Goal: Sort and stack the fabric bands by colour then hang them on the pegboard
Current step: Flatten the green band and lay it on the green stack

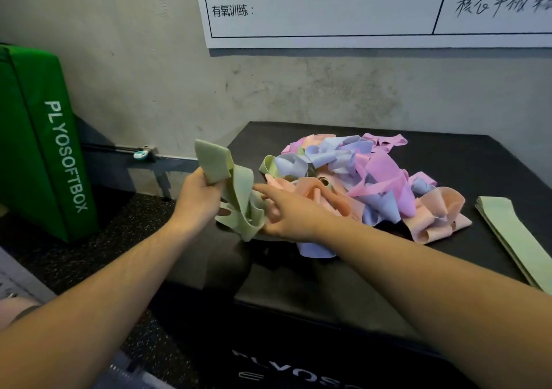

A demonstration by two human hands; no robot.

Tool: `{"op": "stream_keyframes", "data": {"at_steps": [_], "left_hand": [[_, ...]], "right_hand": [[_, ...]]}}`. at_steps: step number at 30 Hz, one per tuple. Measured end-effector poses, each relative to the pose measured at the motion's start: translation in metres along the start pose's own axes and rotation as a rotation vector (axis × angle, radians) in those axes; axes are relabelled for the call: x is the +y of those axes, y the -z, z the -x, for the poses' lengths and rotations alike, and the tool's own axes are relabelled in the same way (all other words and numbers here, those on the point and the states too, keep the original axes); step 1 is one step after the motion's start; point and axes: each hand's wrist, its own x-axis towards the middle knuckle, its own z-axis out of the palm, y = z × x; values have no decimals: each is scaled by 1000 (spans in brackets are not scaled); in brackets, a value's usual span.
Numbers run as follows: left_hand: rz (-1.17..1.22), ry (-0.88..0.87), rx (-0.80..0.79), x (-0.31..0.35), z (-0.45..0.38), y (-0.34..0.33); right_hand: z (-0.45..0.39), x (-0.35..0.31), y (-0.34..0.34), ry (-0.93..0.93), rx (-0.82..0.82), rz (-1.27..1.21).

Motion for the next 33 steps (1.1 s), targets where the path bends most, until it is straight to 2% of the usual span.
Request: {"op": "stream_keyframes", "data": {"at_steps": [2,6,8,11,14,16,19,20,23,25,28,30,33], "left_hand": [[30,-3,68,1,-2,6],[173,68,127,8,-3,19],[225,82,99,10,-1,24],[312,73,147,17,2,31],[420,122,167,21,-1,39],[455,165,134,23,-1,42],[499,281,71,21,6,42],[499,328,35,17,8,40],[395,444,-104,3,17,33],[309,462,-196,-4,24,24],[89,317,-239,-9,33,9],[-53,217,-256,-12,34,2],[-139,112,-323,-13,36,-4]], "right_hand": [[-6,12,-7,-45,18,163],[0,29,-13,-65,-95,394],[4,27,-13,-36,-70,362],[7,17,-6,-79,-21,164],[10,15,-4,-124,-140,271],[10,13,-6,-104,-44,191],[13,-5,-5,-86,307,-79],[13,-12,-4,-89,365,-187],[18,-34,-7,-22,311,-439],[16,-45,-12,41,293,-437],[0,-48,-17,-32,335,-245],[-7,-44,-15,-103,299,-153],[-9,-35,-10,-157,290,-248]]}}
